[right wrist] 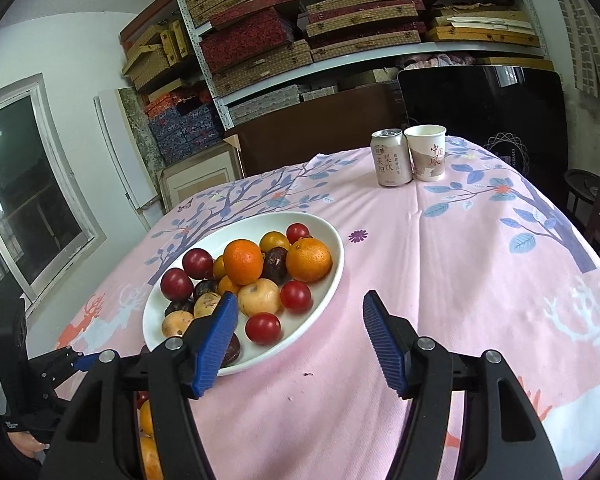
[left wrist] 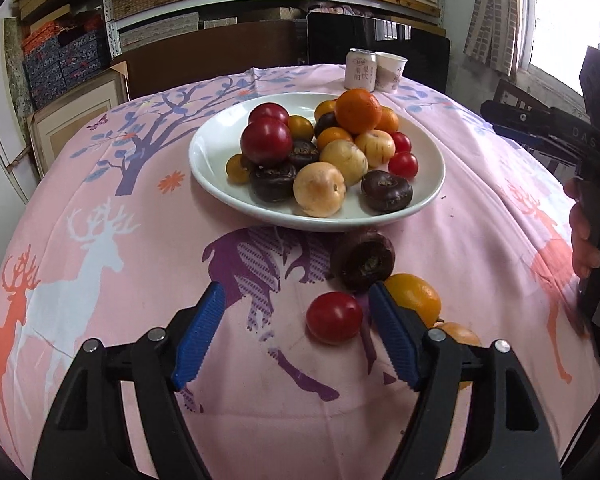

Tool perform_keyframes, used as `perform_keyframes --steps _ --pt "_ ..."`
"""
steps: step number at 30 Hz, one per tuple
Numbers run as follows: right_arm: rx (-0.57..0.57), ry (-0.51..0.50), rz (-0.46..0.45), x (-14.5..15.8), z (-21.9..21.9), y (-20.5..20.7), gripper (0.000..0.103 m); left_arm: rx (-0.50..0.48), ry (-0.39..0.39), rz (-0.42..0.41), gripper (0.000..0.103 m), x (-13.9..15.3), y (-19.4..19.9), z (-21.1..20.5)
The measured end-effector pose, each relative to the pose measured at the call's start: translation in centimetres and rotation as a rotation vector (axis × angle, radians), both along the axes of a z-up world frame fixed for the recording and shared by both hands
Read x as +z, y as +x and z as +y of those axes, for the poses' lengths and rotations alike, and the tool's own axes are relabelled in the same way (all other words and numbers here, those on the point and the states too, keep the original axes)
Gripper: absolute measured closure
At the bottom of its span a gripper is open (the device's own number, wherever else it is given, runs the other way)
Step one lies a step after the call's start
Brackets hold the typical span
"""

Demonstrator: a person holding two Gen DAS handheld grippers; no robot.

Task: Organize fruits
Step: 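Grasp a red tomato with the left gripper while the right grasps a yellow pepino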

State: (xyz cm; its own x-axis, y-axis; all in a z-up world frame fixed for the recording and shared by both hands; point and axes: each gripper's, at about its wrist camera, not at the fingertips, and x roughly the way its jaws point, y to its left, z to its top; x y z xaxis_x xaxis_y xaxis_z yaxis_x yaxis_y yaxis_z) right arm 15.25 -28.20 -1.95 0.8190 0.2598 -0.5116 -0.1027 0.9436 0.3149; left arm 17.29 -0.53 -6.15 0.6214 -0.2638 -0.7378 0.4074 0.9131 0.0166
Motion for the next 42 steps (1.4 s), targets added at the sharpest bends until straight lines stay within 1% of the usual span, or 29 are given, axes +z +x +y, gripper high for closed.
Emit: perform_keyframes --steps 2,4,6,8,9,13,17,24,26,27,28,32,36,39,42 --pt "-0.002 -0.007 -0.003 0.0 0.1 -0.1 0.037 -0.009 0.006 0.000 0.032 -0.1 -0.3 -0.1" --pt "0.004 -0.013 -0.001 -0.1 0.2 -0.1 0.037 -0.025 0.016 0.014 0.043 -0.4 -0.4 -0.4" --pt "0.012 -0.021 0.003 -0.2 0.4 0.0 0.037 -0.044 0.030 0.029 0.050 -0.8 -0.4 -0.9" --pt "0.017 -0.029 0.001 -0.1 0.5 -0.1 0.038 -0.055 0.049 0.032 0.053 -1.1 -0.4 -1.4" --pt "0.019 -0.030 0.001 -0.1 0.6 -0.1 0.037 -0.063 0.053 0.041 0.060 -1.3 -0.3 -1.6" --pt "0.030 -0.034 0.004 -0.1 0.7 -0.1 0.037 -0.080 0.054 0.055 0.062 -1.7 -0.2 -2.0" --pt "0.040 -0.044 0.006 -0.1 1.0 -0.2 0.037 -0.083 0.054 0.072 0.062 -2.1 0.2 -2.1" --pt "0.047 -0.057 0.020 -0.4 1.4 -0.1 0.037 -0.079 0.056 0.070 0.060 -2.1 0.3 -2.1" --pt "0.048 -0.062 0.020 -0.4 1.5 -0.1 0.037 -0.081 0.045 0.072 0.063 -2.0 0.3 -2.1" --pt "0.048 -0.063 0.021 -0.4 1.5 -0.1 0.037 -0.082 0.036 0.073 0.071 -2.0 0.3 -2.0" --pt "0.048 -0.064 0.021 -0.5 1.5 -0.1 0.037 -0.080 0.032 0.072 0.073 -1.9 0.3 -1.9" --pt "0.048 -0.064 0.021 -0.5 1.5 -0.1 0.037 -0.068 0.006 0.065 0.073 -1.7 0.3 -1.5" --pt "0.062 -0.060 0.037 -0.7 1.7 -0.1 0.037 -0.040 -0.016 0.035 0.073 -1.1 0.3 -0.9" --pt "0.152 -0.030 0.065 -0.9 2.7 -0.6 0.037 0.001 -0.023 0.009 0.073 -0.6 0.4 -0.2" --pt "0.324 -0.055 0.110 -1.5 5.7 -2.0 0.038 0.027 -0.037 -0.001 0.073 -0.2 0.6 0.5"
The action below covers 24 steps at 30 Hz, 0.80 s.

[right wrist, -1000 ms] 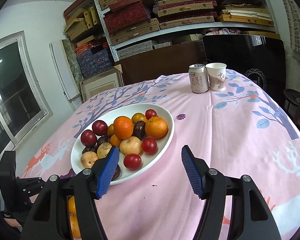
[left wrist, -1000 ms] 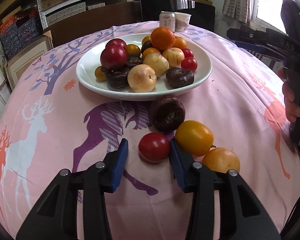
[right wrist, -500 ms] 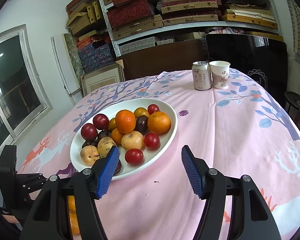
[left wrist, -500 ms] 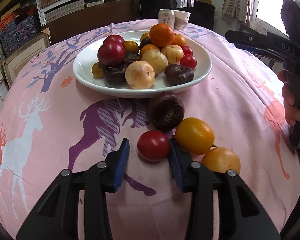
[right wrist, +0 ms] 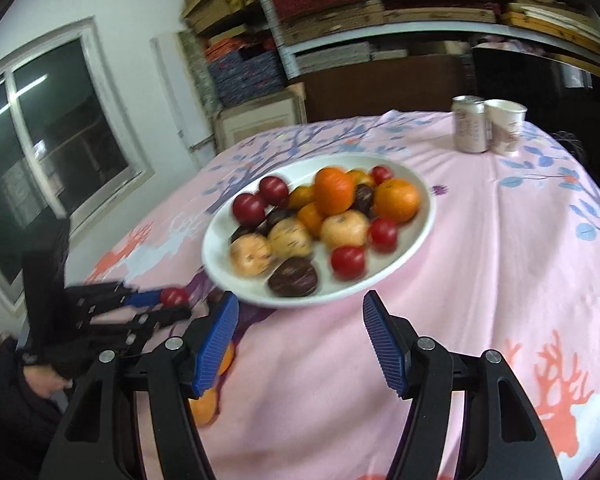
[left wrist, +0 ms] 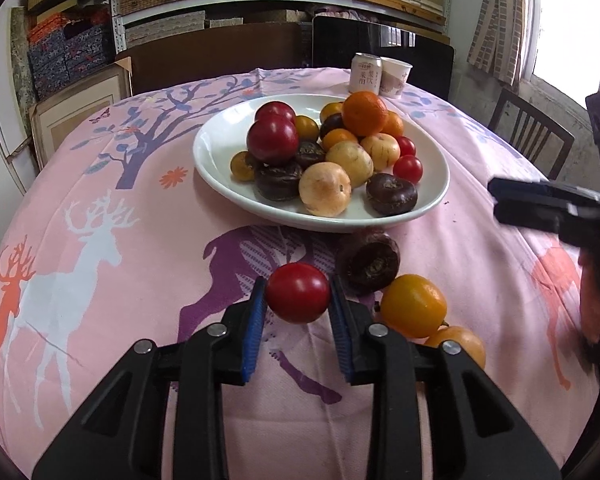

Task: Organize fruits
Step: 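Grasp a red tomato with the left gripper while the right grasps a yellow pepino, then carry the tomato and pepino onto the plate and open both grippers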

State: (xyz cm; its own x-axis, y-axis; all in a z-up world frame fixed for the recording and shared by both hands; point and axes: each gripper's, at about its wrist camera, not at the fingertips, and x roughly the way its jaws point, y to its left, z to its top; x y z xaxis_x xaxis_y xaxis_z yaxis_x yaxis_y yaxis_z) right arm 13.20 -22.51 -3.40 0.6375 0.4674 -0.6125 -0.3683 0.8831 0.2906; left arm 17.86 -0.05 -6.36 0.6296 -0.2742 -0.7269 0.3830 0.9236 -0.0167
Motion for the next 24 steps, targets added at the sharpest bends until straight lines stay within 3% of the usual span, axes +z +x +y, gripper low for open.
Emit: perform_keyframes --steps 5,14,18,24 --pt "0.179 -0.074 0.065 -1.2 4.4 -2.9 0.038 0.020 -0.011 -0.016 0.073 0.4 -0.1 0.6" --pt "0.241 -0.161 0.134 -2.8 8.7 -3.9 0.038 0.038 -0.026 -0.016 0.073 0.5 0.0 1.1" --pt "0.232 -0.190 0.160 -3.4 9.2 -3.7 0.060 0.038 -0.022 -0.014 0.073 0.5 0.0 1.0" --pt "0.226 -0.138 0.173 -3.4 8.5 -3.7 0.062 0.037 -0.019 -0.006 0.073 0.3 0.1 1.0"
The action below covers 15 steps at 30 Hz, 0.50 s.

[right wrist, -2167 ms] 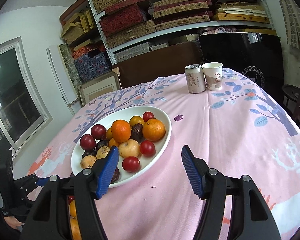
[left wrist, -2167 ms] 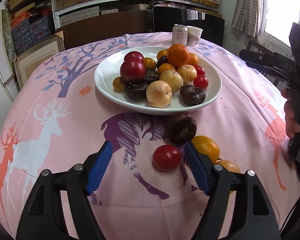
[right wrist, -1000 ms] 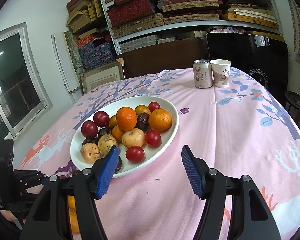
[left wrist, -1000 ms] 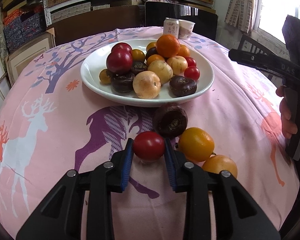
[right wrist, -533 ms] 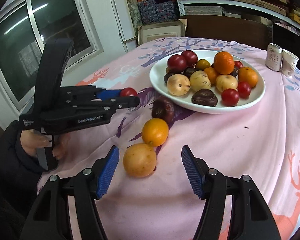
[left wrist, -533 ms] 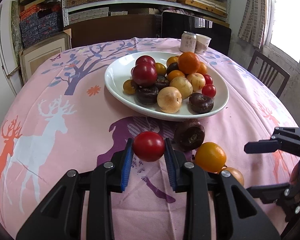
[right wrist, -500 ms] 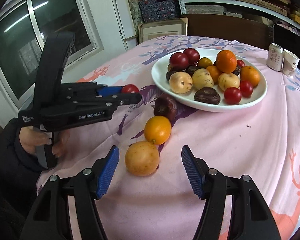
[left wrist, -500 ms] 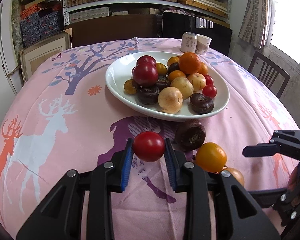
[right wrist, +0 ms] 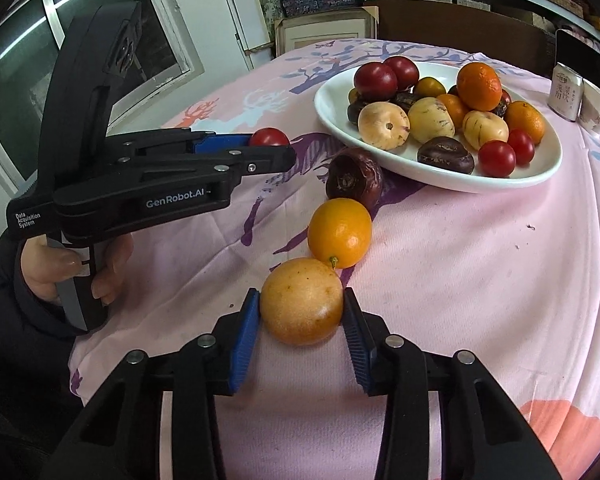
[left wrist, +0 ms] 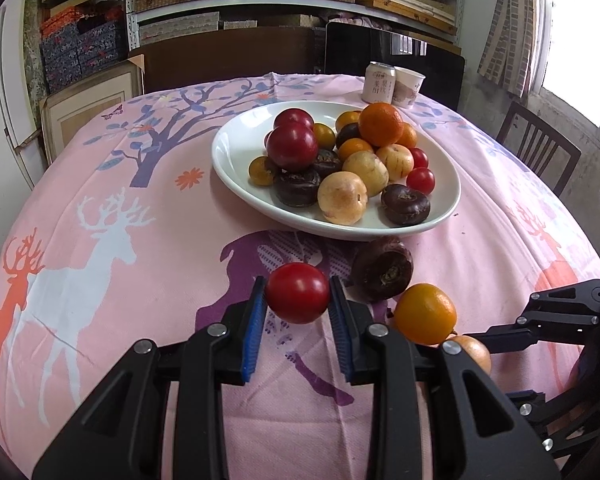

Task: Organize fruits
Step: 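Carry the tomato and pepino onto the plate and open both grippers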

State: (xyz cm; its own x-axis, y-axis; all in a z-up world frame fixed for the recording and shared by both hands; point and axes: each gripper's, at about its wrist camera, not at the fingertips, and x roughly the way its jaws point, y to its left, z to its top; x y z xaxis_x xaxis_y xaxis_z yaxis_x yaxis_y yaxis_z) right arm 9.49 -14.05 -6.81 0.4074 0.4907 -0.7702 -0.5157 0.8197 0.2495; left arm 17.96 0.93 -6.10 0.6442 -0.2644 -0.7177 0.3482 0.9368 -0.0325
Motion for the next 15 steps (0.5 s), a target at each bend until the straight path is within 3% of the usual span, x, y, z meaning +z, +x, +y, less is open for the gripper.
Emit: perform_keyframes --steps 15 --pt "-0.014 0.134 0.009 0.6 -1.9 -0.2 0.062 0.004 -0.014 0.009 0.073 -0.1 0.3 0.2"
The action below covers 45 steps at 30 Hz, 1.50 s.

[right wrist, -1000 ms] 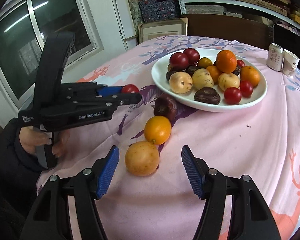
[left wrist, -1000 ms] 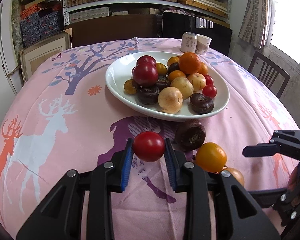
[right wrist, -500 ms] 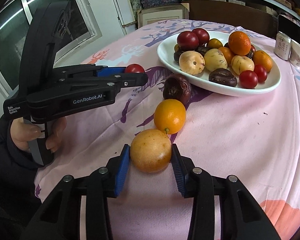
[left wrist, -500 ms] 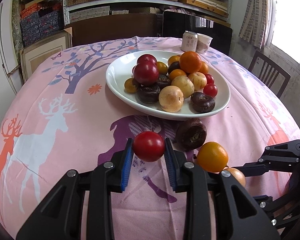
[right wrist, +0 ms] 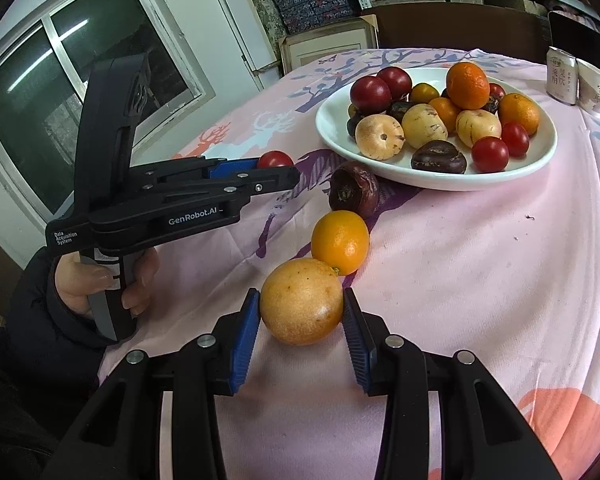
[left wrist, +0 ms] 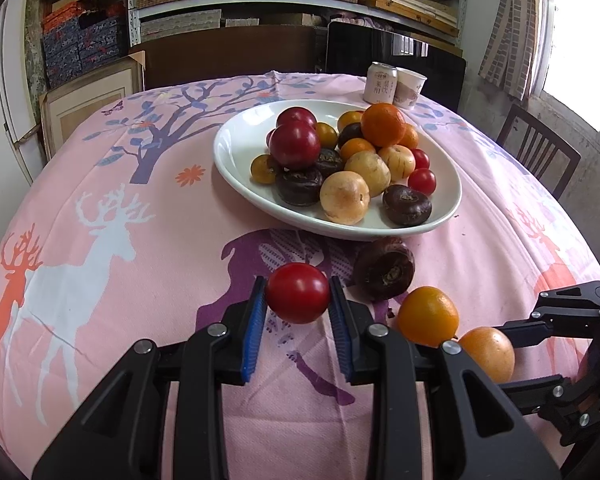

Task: Organize fruits
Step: 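Carry the tomato and pepino onto the plate and open both grippers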

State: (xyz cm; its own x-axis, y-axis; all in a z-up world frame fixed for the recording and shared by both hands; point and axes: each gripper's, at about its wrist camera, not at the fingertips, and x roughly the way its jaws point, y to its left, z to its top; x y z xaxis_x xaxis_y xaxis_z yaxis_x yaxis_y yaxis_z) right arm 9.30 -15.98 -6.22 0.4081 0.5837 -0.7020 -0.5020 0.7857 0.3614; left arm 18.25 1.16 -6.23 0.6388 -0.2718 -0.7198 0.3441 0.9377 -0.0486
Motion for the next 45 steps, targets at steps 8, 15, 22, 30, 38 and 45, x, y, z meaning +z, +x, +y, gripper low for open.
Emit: perform_keyframes --steps 8,15,22,30,38,45 --pt "-0.043 0.063 0.013 0.2 -1.9 0.1 0.062 0.006 -0.002 0.003 0.073 0.0 0.1 0.2" --pt "-0.083 0.106 0.014 0.7 -3.6 0.1 0.062 0.014 -0.013 0.000 0.073 0.1 0.0 0.5" --pt "-0.163 0.120 -0.052 3.1 -6.4 0.1 0.062 0.028 -0.065 -0.008 0.073 1.1 -0.1 1.3" --pt "-0.283 0.052 -0.202 7.2 -8.7 2.7 0.062 0.007 -0.091 -0.024 0.073 4.6 2.0 0.2" --pt "-0.404 -0.072 -0.437 8.8 -5.8 8.4 0.062 -0.036 -0.076 -0.015 0.073 5.6 8.0 -5.4" --pt "-0.345 -0.101 -0.414 7.5 -3.0 14.9 0.062 -0.049 -0.067 0.015 0.073 3.0 11.2 -7.9"
